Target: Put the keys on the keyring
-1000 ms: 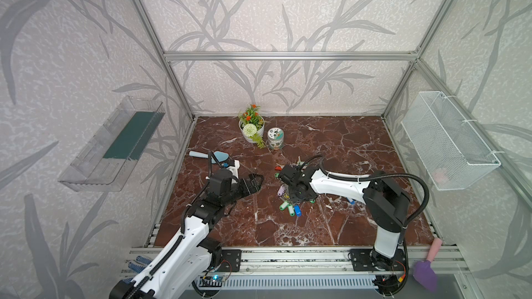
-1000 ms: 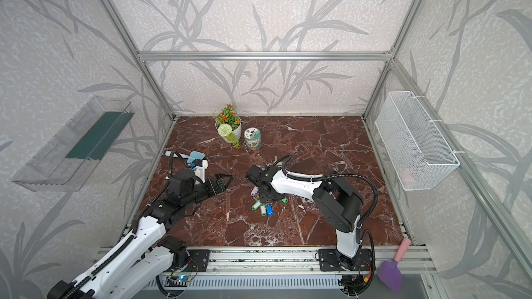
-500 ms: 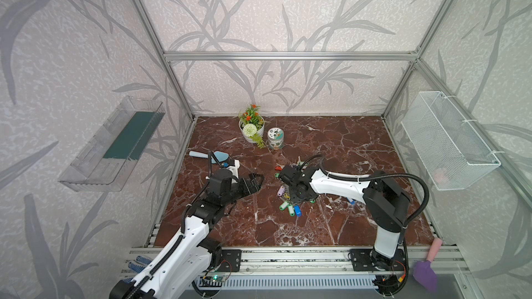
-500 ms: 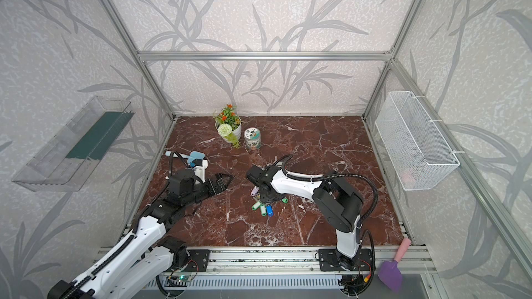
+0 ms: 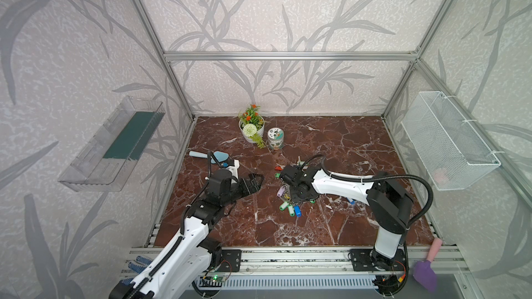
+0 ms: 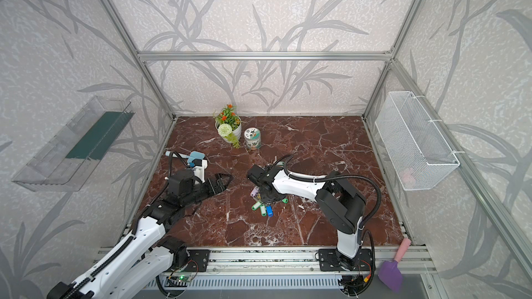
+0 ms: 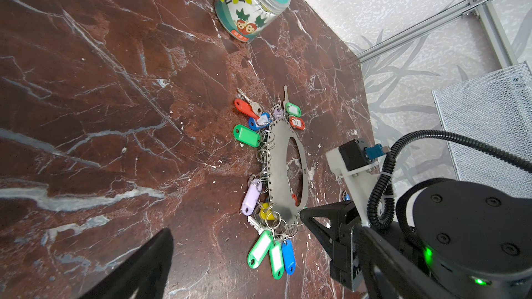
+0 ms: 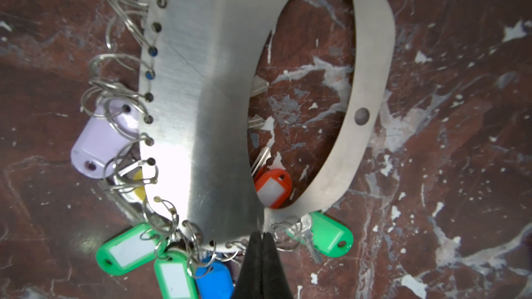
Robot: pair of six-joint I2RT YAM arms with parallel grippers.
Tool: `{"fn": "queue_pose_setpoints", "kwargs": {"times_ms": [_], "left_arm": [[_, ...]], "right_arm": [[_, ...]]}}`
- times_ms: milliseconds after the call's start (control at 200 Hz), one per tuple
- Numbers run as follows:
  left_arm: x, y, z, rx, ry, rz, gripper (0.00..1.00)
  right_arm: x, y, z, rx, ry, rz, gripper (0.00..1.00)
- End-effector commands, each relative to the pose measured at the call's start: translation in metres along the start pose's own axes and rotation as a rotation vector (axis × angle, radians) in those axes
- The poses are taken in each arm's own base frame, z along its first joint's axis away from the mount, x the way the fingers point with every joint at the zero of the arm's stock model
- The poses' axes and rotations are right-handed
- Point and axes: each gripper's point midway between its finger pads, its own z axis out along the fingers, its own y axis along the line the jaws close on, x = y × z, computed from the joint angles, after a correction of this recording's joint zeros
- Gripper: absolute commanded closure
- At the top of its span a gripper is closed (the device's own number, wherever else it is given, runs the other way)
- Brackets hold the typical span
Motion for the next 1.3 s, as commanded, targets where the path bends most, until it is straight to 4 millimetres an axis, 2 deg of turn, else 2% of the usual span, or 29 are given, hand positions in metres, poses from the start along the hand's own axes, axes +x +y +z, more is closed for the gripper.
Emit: {"fn": "queue_pose_setpoints", "kwargs": {"times_ms": [0, 215, 305, 450, 565, 615, 880, 950, 1110, 1295], "left_arm": [[-0.006, -0.006, -0.005, 0.006, -0.028, -0.005, 0.01], [-0.011, -0.011, -0.012, 0.016, -0.058, 0.017, 0.01], [-0.016, -0.018, -0.017, 0.022, -0.101, 0.053, 0.05], [-0.027, -0.040, -0.025, 0.056, -0.184, 0.166, 0.13], [-0.026, -0.058, -0.026, 0.082, -0.227, 0.278, 0.18], [-0.020, -0.068, -0.023, 0.111, -0.233, 0.338, 0.23], [0.031, -0.122, -0.004, 0.202, -0.284, 0.793, 0.29], [0.044, -0.134, 0.002, 0.209, -0.301, 0.911, 0.36], [0.071, -0.143, 0.024, 0.203, -0.304, 1.091, 0.48], [0.089, -0.129, 0.048, 0.201, -0.342, 1.114, 0.53]], "right_arm": [[0.003, -0.003, -0.014, -0.037, 0.024, 0.039, 1.00], [-0.008, -0.002, -0.038, -0.066, 0.040, 0.139, 1.00], [-0.016, -0.001, -0.048, -0.094, 0.068, 0.198, 1.00], [-0.030, 0.000, -0.067, -0.134, 0.114, 0.290, 1.00], [-0.042, -0.003, -0.083, -0.146, 0.125, 0.334, 1.00], [-0.046, -0.003, -0.088, -0.157, 0.137, 0.352, 1.00], [-0.050, -0.002, -0.096, -0.214, 0.250, 0.447, 1.00], [-0.052, 0.001, -0.098, -0.231, 0.261, 0.465, 1.00], [-0.053, 0.004, -0.103, -0.257, 0.281, 0.493, 1.00], [-0.054, 0.004, -0.107, -0.281, 0.287, 0.521, 1.00]]}}
